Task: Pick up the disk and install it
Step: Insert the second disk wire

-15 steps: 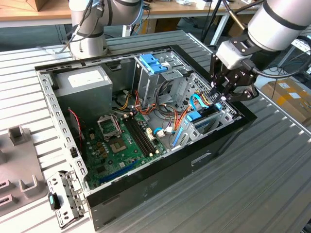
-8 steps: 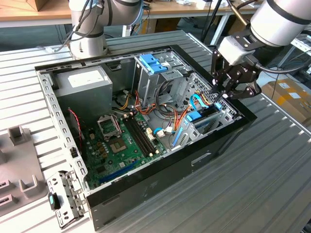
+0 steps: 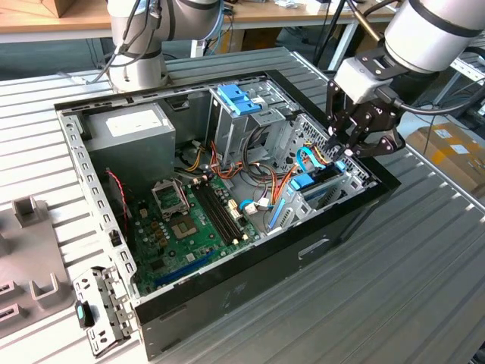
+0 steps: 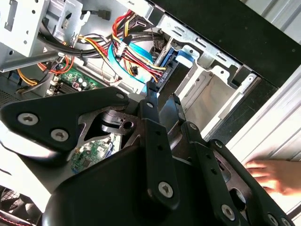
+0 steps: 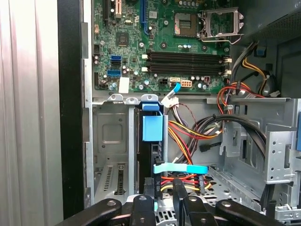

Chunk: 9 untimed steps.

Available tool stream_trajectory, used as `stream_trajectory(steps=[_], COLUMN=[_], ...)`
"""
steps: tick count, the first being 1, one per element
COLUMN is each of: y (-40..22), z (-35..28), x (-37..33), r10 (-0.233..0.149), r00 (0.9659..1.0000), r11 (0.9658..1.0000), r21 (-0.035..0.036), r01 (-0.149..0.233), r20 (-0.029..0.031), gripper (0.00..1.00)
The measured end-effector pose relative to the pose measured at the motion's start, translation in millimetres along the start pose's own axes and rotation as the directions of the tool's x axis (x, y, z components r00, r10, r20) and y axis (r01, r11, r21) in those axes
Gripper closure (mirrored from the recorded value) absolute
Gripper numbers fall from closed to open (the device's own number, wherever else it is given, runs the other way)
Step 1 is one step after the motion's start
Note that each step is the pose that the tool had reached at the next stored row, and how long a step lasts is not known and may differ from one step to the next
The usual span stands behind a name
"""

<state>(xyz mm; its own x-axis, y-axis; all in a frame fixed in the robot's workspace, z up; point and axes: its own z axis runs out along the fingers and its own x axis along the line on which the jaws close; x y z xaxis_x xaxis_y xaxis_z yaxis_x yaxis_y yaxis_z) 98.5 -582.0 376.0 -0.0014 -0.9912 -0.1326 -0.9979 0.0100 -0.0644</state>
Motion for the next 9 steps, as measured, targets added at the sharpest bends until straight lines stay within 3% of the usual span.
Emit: stream_trajectory(steps=[9], y=[0.3], z=[0.0], x=[-0.3], r10=[0.0], r00=[1.0], r11=[1.0], r21=[0.0], r01=[0.0], r20=[-0.001], gripper=[0.7])
